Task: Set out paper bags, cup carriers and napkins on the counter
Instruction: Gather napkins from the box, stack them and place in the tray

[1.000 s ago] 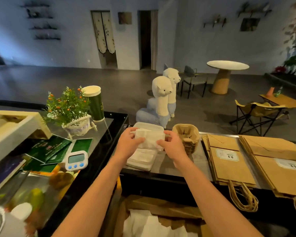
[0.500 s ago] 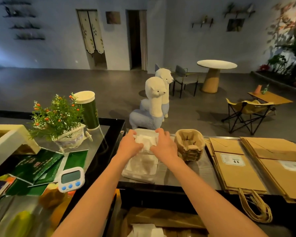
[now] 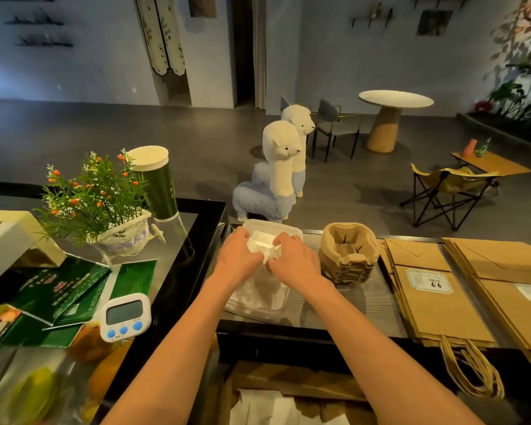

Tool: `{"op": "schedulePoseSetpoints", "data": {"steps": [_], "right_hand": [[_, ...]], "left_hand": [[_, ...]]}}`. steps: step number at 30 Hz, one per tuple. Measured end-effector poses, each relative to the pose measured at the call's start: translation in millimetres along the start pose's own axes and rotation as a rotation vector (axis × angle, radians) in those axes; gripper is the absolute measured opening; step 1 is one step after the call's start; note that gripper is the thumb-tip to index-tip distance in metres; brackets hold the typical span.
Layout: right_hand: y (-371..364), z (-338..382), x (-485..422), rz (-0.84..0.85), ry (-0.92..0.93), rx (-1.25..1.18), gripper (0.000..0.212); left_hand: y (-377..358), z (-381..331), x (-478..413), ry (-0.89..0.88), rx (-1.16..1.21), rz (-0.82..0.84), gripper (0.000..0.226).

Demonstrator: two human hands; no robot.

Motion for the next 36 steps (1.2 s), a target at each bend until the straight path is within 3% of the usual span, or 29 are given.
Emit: {"op": "schedulePoseSetpoints", "data": {"steps": [6,13,17,21,36], "right_hand": [[-3.5,-3.4,1.1,-0.06,0.013,-0.031,0.046],[-12.4,-4.7,2.1,-0.069,0.11,0.23,0.053],[-13.4,-6.1,3.0,-0.176,0.235,0.317,0.032],[-12.7,-5.7,3.7,-0.064,0.275,0.409,0.029],[-13.4,-11.3,-1.5,0.104,0.28,0.425,0.032]], "left_hand": [[-1.6,0.4,3.3,-0.006,-0.017,-0.032,0.05],[-5.9,-2.4,10.6,-0.079,-0.249,-0.041,0.063],[-3.6,-9.1,12.7,-0.267,-0.488,-0.156,0.049],[-4.7,-10.2,15.9,-0.307,-0.589,-0.062,0.028],[-11.6,-3.6,18.4,-0.215,-0.531,0.075,0.022]]}}
Point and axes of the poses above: each hand's wrist, its own x-axis away from the middle knuckle, its own y-axis out of the back of the hand, z = x × y, the point moved 3 cm from there along -x, towards the middle knuckle, and after that the axes turned 5 degrees about -x, right-handed, at the moved point
